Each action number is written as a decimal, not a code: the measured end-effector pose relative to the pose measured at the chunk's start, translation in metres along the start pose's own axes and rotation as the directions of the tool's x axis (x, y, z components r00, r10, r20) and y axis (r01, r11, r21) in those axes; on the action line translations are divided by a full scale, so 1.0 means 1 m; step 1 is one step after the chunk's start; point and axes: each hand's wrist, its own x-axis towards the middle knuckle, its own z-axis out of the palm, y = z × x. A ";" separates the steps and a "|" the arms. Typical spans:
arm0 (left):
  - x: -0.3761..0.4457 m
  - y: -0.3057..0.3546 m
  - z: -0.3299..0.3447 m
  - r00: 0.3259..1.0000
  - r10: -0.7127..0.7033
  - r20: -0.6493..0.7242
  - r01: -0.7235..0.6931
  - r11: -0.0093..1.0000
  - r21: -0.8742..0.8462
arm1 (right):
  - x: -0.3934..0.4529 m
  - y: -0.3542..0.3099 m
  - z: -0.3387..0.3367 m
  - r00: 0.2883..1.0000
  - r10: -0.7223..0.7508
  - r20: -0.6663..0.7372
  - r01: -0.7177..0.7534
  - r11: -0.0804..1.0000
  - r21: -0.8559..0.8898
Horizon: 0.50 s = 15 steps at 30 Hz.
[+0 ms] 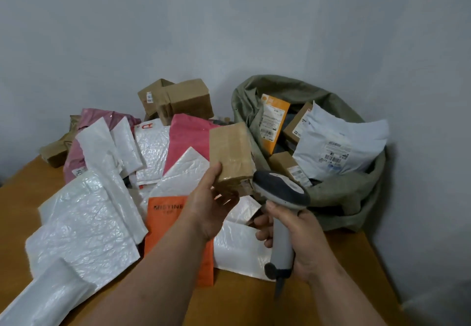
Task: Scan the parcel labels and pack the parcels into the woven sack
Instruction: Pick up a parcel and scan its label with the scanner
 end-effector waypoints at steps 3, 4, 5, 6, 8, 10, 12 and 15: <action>0.042 0.015 0.038 0.999 -0.003 0.039 -0.002 0.990 0.141 | 0.031 -0.010 -0.006 0.993 0.004 -0.122 0.004 0.998 0.067; 0.057 0.021 0.051 0.998 0.003 0.059 -0.014 0.983 0.183 | 0.042 -0.015 -0.008 0.987 0.007 -0.161 0.008 0.996 0.090; 0.071 0.028 0.065 0.996 0.018 0.090 -0.039 0.971 0.238 | 0.052 -0.021 -0.011 0.980 0.008 -0.199 0.014 0.994 0.110; 0.084 0.034 0.078 0.990 0.039 0.137 -0.078 0.955 0.288 | 0.062 -0.025 -0.013 0.973 0.004 -0.233 0.027 0.991 0.132; 0.108 0.043 0.101 0.967 0.035 0.254 -0.125 0.930 0.346 | 0.079 -0.031 -0.017 0.957 -0.012 -0.290 0.065 0.982 0.176; 0.125 0.047 0.113 0.950 -0.013 0.311 -0.114 0.915 0.387 | 0.089 -0.032 -0.021 0.945 -0.016 -0.327 0.086 0.976 0.202; 0.136 0.044 0.109 0.950 -0.033 0.311 -0.119 0.882 0.457 | 0.094 -0.028 -0.023 0.940 0.002 -0.341 0.073 0.976 0.207; 0.141 0.029 0.085 0.967 -0.020 0.255 -0.130 0.822 0.555 | 0.097 -0.019 -0.020 0.942 0.042 -0.333 0.033 0.976 0.216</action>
